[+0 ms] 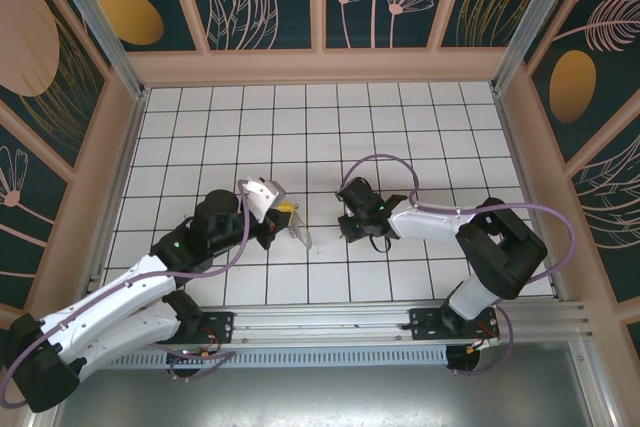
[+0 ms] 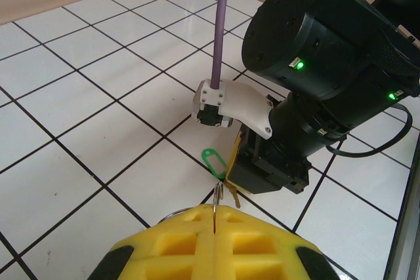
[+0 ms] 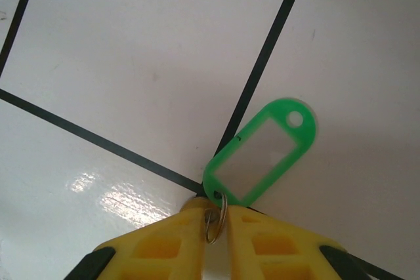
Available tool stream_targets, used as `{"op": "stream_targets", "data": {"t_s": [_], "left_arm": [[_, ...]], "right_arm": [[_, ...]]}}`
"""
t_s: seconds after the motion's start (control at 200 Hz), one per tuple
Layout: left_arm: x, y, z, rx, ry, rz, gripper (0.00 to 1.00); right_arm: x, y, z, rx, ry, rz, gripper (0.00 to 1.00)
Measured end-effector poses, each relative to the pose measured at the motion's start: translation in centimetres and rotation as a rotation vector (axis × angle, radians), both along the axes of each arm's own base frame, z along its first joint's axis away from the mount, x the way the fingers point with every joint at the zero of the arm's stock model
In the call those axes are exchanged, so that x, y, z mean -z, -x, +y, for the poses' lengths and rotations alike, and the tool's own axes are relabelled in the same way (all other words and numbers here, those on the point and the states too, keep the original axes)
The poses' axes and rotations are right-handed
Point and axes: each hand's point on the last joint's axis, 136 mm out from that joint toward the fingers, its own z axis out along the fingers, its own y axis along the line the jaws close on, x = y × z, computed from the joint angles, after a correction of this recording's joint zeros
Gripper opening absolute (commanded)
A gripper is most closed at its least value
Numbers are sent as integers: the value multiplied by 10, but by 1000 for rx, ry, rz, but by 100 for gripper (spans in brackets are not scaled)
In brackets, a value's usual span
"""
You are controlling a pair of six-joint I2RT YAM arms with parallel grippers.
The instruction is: Put the keys on the keyring
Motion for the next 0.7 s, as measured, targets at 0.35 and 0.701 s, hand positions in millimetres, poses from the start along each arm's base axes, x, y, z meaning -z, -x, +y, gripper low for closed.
{"op": "stream_targets", "data": {"t_s": [0.35,0.701], "left_arm": [[0,0,0,-1,0,0,0],[1,0,1,-1,-5,3,0]], "right_arm": [[0,1,3,-8,-18,9,0],[-26,7,8,-82,-124,-72,0]]}}
